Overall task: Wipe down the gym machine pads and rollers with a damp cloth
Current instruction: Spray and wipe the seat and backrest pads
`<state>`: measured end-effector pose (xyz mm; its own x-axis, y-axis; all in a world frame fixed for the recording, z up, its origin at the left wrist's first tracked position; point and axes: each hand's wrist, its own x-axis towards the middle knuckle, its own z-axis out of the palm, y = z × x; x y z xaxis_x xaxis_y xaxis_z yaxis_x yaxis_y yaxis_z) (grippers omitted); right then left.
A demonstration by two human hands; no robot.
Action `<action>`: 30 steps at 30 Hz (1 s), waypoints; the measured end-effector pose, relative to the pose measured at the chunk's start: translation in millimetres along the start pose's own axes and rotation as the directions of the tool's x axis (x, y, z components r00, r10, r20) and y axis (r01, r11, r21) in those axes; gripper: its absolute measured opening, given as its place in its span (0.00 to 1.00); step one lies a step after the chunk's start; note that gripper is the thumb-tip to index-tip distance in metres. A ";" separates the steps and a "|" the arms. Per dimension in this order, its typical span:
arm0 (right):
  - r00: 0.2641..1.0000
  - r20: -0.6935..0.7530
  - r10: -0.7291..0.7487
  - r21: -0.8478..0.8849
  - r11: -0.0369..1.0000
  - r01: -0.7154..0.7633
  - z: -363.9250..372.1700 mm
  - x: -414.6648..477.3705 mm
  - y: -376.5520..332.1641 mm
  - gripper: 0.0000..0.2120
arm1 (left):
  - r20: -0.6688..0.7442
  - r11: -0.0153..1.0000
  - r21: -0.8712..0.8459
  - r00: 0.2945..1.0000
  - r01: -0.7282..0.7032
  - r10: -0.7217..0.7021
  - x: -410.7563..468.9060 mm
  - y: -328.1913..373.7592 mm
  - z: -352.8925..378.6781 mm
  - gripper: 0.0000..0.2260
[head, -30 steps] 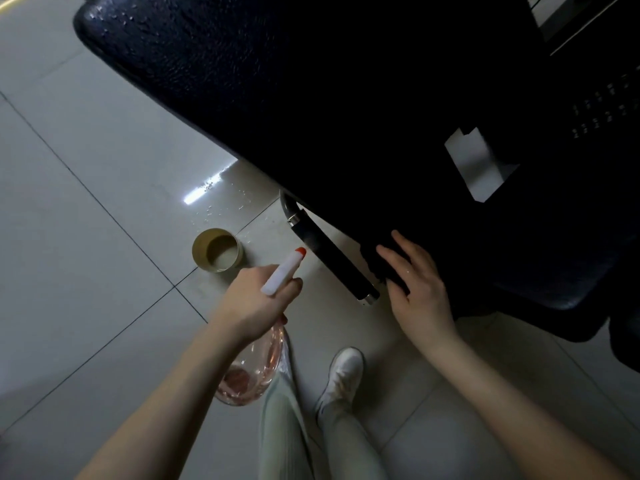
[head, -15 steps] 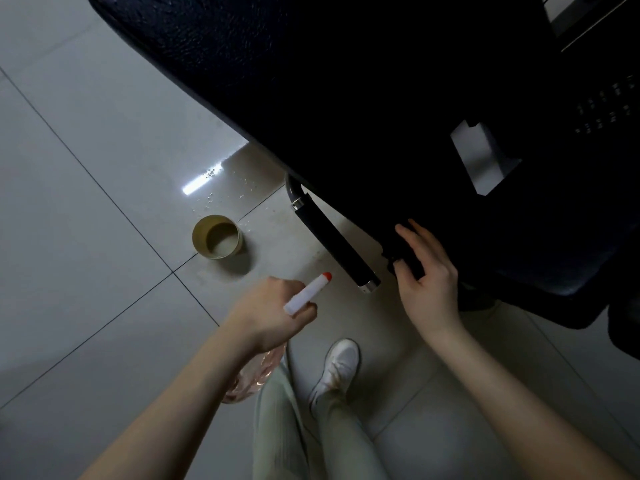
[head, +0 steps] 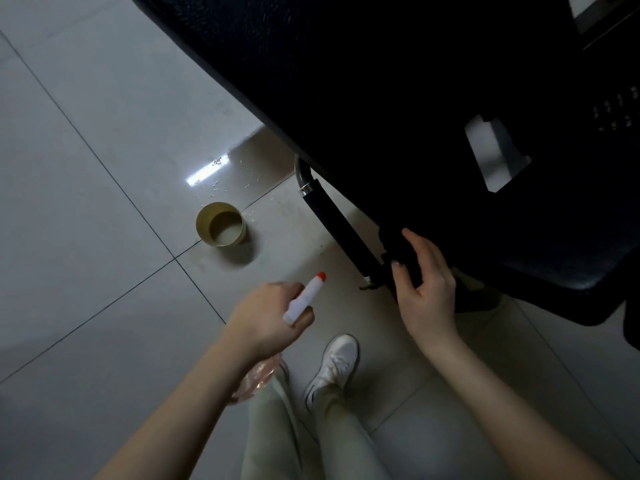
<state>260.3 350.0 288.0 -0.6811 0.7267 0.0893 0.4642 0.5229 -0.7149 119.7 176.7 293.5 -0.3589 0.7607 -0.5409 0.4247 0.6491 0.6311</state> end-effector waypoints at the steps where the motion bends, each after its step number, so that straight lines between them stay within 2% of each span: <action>1: 1.000 0.005 -0.017 -0.016 1.000 0.017 5.0 -4.3 -0.2 0.20 | -0.017 1.000 -0.014 1.000 -0.004 0.004 -0.9 -3.5 1.2 0.20; 4: 0.987 0.100 -0.126 -0.161 0.977 0.141 29.2 -13.3 12.5 0.20 | -0.074 0.997 -0.073 0.997 0.015 -0.020 0.3 -15.8 3.8 0.26; 6: 0.962 0.180 -0.204 -0.301 0.920 0.252 44.0 -16.9 27.6 0.21 | -0.097 0.995 -0.094 0.995 0.021 -0.030 2.8 -23.7 2.6 0.25; 9: 0.958 0.173 -0.229 -0.376 0.883 0.279 53.4 -18.2 37.2 0.23 | -0.114 0.995 -0.084 0.992 0.047 -0.057 4.9 -31.8 -2.8 0.23; 14: 0.961 0.119 -0.249 -0.409 0.870 0.276 81.7 0.3 19.5 0.31 | -0.133 0.992 -0.107 0.988 0.063 -0.077 6.2 -37.5 -13.4 0.20; 17: 0.960 0.092 -0.266 -0.408 0.869 0.280 90.9 3.2 17.0 0.30 | -0.175 0.985 -0.160 0.980 0.061 -0.089 4.2 -39.1 -16.2 0.24; 19: 0.950 0.093 -0.297 -0.387 0.869 0.309 92.8 8.1 15.0 0.29 | -0.179 0.980 -0.187 0.979 0.069 -0.103 2.9 -40.2 -15.2 0.23; 22: 0.916 0.147 -0.374 -0.367 0.839 0.402 97.8 26.7 10.1 0.23 | -0.158 0.983 -0.170 0.983 0.062 -0.090 3.0 -41.9 -9.5 0.21; 25: 0.882 0.229 -0.412 -0.392 0.790 0.471 89.0 25.9 18.3 0.22 | -0.148 0.975 -0.203 0.981 0.095 -0.126 2.5 -42.2 -6.9 0.18; 30: 0.846 0.317 -0.428 -0.393 0.753 0.528 50.8 -11.1 42.3 0.17 | -0.133 0.973 -0.212 0.984 0.090 -0.120 1.3 -37.0 -11.3 0.21</action>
<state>258.7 341.4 221.5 -0.9547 0.2498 0.1614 0.2123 0.9525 -0.2184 94.1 153.7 275.7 -0.5145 0.6712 -0.5337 0.2046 0.7005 0.6837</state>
